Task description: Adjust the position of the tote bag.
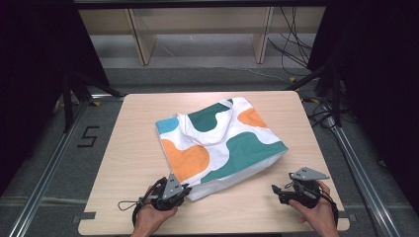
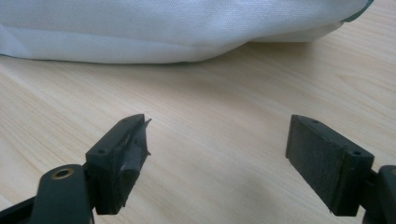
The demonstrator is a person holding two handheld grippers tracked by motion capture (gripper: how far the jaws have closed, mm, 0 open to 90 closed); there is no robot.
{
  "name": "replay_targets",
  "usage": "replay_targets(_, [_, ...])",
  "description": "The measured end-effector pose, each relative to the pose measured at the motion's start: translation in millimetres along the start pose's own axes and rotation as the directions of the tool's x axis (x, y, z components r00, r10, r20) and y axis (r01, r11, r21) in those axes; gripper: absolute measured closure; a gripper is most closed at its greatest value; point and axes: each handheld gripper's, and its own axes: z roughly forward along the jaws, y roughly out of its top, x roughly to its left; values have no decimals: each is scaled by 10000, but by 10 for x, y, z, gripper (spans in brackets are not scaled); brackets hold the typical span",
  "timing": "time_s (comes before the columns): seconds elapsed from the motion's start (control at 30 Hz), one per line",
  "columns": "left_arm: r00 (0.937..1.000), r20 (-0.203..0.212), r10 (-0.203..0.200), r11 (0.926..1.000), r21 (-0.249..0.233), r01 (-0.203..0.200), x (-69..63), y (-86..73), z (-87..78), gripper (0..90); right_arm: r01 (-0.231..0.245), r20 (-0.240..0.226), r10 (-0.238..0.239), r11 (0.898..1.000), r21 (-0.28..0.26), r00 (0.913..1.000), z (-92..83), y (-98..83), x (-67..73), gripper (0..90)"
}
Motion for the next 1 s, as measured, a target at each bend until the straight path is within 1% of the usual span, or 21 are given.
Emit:
replay_targets(0.03, [9998, 14, 206, 9998, -20, -206, 1, 15, 1, 839, -530, 71, 529, 9985, 142, 9986, -32, 5, 27, 224])
replay_targets(0.07, [9999, 57, 125, 9997, -228, -124, -16, 18, 22, 841, -765, 1, 765, 9970, 145, 9971, -32, 4, 44, 227])
replay_targets(0.17, [9994, 137, 314, 9995, 8, -314, -27, 41, 25, 851, -639, -109, 641, 9978, 185, 9979, -29, 7, 36, 234])
replay_targets(0.23, [9993, 353, 126, 9997, -202, -119, -81, 58, 61, 851, -553, -59, 553, 9984, 96, 9985, -27, 5, 25, 235])
replay_targets(0.27, [9987, 481, 139, 9995, -275, -126, -134, 83, 91, 853, -339, -147, 339, 9994, 56, 9993, -18, 6, 1, 240])
replay_targets(0.3, [9987, 481, 139, 9995, -275, -126, -134, 83, 91, 852, -151, 38, 151, 9999, -30, 9999, -10, -3, -4, 245])
replay_targets(0.37, [9977, 640, 200, 9995, -243, -185, -177, 113, 124, 851, -386, 73, 385, 9992, 60, 9992, -23, 1, -16, 258])
replay_targets(0.4, [9963, 832, 232, 9995, -228, -214, -223, 142, 156, 851, -439, -157, 441, 9990, 79, 9989, -19, -2, -27, 271])
replay_targets(0.5, [9939, 1061, 314, 9994, -207, -293, -294, 177, 205, 850, -659, -191, 662, 9977, 139, 9976, -32, 1, -52, 359])
replay_targets(0.53, [9929, 1137, 348, 9993, -159, -332, -319, 189, 216, 849, -1077, -131, 1080, 9940, 196, 9941, -43, 2, -33, 384])
replay_targets(0.6, [9914, 1246, 404, 9992, -121, -392, -359, 208, 238, 849, -516, -31, 516, 9986, -95, 9987, -28, 5, -104, 465])
replay_targets(0.63, [9907, 1279, 460, 9989, -125, -448, -371, 218, 246, 848, -634, -107, 634, 9980, 33, 9979, -35, 24, -113, 506])
replay_targets(0.67, [9902, 1308, 488, 9988, -157, -471, -384, 226, 257, 848, -182, -214, 179, 9997, -144, 9996, -7, 30, -149, 550])
replay_targets(0.7, [9902, 1308, 488, 9988, -157, -471, -384, 226, 257, 848, -182, -214, 179, 9997, -144, 9996, -7, 30, -149, 550])
replay_targets(0.73, [9901, 1288, 552, 9984, -149, -537, -405, 240, 263, 848, -74, -106, 74, 10000, -7, 9999, 13, 59, -168, 634])
replay_targets(0.77, [9886, 1409, 538, 9985, -191, -516, -420, 243, 272, 848, -518, -125, 520, 9985, 195, 9986, 11, 78, -135, 672])
replay_targets(0.8, [9865, 1512, 633, 9980, -93, -626, -422, 251, 269, 848, 272, 76, -271, 9996, -62, 9996, 50, 98, -194, 698])
replay_targets(0.83, [9865, 1512, 633, 9980, -93, -626, -422, 251, 269, 848, 272, 76, -271, 9996, -62, 9996, 50, 98, -194, 698])
replay_targets(0.9, [9877, 1433, 623, 9980, -172, -605, -450, 254, 289, 849, 721, 73, -721, 9974, 41, 9974, 159, 160, -240, 779])
replay_targets(0.97, [9866, 1518, 595, 9982, -165, -577, -459, 257, 290, 849, 803, -35, -803, 9965, 234, 9968, 246, 231, -249, 801])
replay_targets(1.0, [9868, 1474, 674, 9977, -142, -661, -471, 267, 297, 849, 1097, 18, -1098, 9937, 215, 9940, 298, 274, -270, 812])
